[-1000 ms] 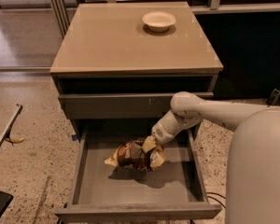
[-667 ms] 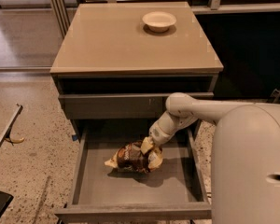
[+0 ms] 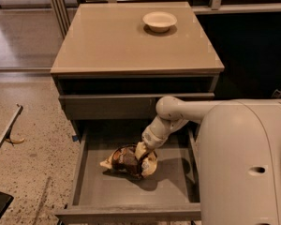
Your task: Place brown chip bag into middle drawer
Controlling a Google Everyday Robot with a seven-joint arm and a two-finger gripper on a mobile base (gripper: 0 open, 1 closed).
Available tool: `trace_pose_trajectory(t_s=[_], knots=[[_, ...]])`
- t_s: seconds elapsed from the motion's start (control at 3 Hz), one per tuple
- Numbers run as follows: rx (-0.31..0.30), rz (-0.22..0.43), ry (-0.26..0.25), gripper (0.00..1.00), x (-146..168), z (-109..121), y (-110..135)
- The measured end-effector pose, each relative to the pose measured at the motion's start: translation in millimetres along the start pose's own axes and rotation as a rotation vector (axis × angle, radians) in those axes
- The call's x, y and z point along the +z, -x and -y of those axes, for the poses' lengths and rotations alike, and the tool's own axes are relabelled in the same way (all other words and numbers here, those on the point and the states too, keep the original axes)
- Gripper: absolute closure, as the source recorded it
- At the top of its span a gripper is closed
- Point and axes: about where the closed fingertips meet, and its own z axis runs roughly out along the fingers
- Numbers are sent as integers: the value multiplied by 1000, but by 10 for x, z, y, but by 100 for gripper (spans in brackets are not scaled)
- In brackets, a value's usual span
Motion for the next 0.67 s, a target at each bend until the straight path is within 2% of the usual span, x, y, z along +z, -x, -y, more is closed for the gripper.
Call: trace_pose_trajectory(t_s=[0.33, 0.67], knots=[[28, -5, -1, 58, 25, -32, -12], [28, -5, -1, 35, 26, -33, -13]])
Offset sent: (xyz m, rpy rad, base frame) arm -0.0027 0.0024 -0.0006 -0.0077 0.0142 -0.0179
